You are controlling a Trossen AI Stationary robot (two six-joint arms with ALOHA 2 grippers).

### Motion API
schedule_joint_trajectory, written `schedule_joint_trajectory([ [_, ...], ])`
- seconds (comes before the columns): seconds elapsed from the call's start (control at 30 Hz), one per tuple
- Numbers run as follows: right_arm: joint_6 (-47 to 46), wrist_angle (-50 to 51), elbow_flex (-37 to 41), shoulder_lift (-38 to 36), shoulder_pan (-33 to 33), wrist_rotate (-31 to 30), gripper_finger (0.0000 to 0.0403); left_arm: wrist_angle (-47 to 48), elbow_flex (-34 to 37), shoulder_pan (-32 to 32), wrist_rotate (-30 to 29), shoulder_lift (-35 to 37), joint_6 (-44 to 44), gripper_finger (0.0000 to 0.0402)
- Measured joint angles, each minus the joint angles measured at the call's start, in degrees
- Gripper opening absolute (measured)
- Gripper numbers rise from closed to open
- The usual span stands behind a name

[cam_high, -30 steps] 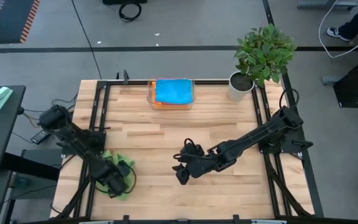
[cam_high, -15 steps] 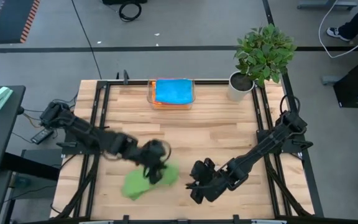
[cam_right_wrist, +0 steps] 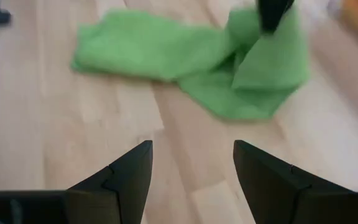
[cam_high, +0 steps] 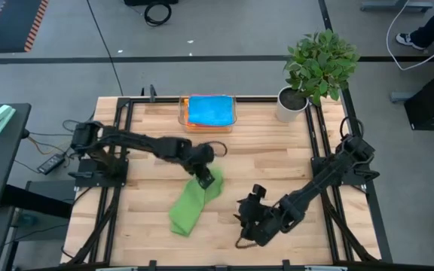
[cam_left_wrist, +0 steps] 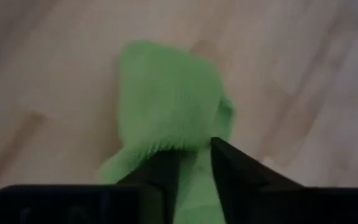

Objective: Fold microfiber towels
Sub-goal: Fold the green microfiber towel

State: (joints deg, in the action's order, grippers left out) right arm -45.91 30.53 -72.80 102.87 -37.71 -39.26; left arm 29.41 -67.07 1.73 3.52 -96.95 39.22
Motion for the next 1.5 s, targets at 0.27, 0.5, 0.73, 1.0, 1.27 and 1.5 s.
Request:
schedule_joint_trajectory([
  [0.27, -24.3, -4.3, 7.5, 0.1, 12.4, 11.7, 0.0231, 12.4, -0.2, -7.3, 2.9, 4.7, -6.2, 0.0203],
  [0.5, -34.6, -23.1, 15.0, 0.1, 20.0, 19.2, 0.0228, 19.2, -0.1, -5.0, -3.0, 9.8, -5.6, 0.0221],
  [0.73, -34.2, -22.8, 14.8, 1.5, 22.8, 19.9, 0.0212, 22.2, 0.8, 3.0, -15.9, 10.6, 0.2, 0.0196],
  [1.0, -38.2, -27.7, 14.7, 7.3, 22.3, 21.9, 0.0201, -1.4, 21.1, 15.0, -11.8, 13.6, 17.5, 0.0186],
  [1.27, -38.2, -27.1, 14.7, 7.2, 22.2, 21.3, 0.0160, -12.2, 29.7, 23.8, -11.1, 14.2, 29.8, 0.0185],
  [1.5, -36.1, -26.9, 14.7, 7.3, 22.2, 20.9, 0.0124, -15.5, 32.4, 30.8, -11.5, 14.1, 34.9, 0.0179],
])
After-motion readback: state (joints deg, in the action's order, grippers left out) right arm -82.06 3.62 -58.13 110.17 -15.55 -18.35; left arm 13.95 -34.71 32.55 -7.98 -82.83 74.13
